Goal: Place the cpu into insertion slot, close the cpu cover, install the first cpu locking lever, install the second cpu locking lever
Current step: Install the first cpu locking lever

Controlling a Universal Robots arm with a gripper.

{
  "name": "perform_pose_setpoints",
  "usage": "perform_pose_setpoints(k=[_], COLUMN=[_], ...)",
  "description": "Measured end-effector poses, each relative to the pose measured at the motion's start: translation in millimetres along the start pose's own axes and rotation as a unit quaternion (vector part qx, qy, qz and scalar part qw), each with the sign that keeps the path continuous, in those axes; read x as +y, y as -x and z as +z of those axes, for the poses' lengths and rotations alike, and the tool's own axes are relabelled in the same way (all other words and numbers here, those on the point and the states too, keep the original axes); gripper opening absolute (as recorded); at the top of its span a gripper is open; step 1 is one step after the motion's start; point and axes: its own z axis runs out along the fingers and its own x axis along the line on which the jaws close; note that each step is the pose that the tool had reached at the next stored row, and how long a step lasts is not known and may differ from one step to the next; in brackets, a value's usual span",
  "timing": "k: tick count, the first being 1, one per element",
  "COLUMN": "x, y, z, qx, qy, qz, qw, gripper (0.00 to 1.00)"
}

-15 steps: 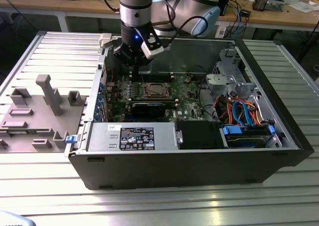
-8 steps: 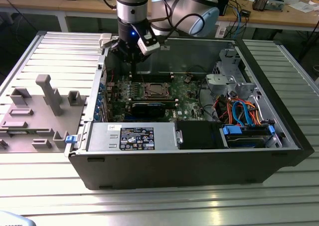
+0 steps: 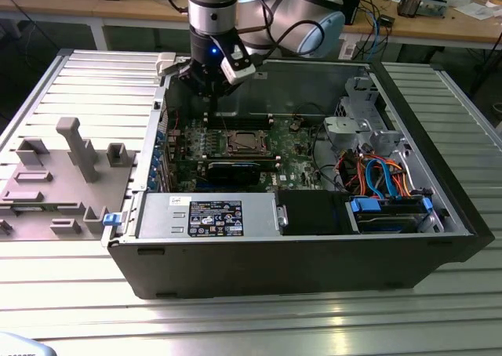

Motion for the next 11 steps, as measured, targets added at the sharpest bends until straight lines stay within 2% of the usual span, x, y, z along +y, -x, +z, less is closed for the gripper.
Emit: perform_pose_setpoints(k=[11], x=[-0.9], y=[9.6], z=[0.9], qx=[0.0000], qy=[0.0001], qz=[0.000], qw=[1.00000], gripper=[0.11])
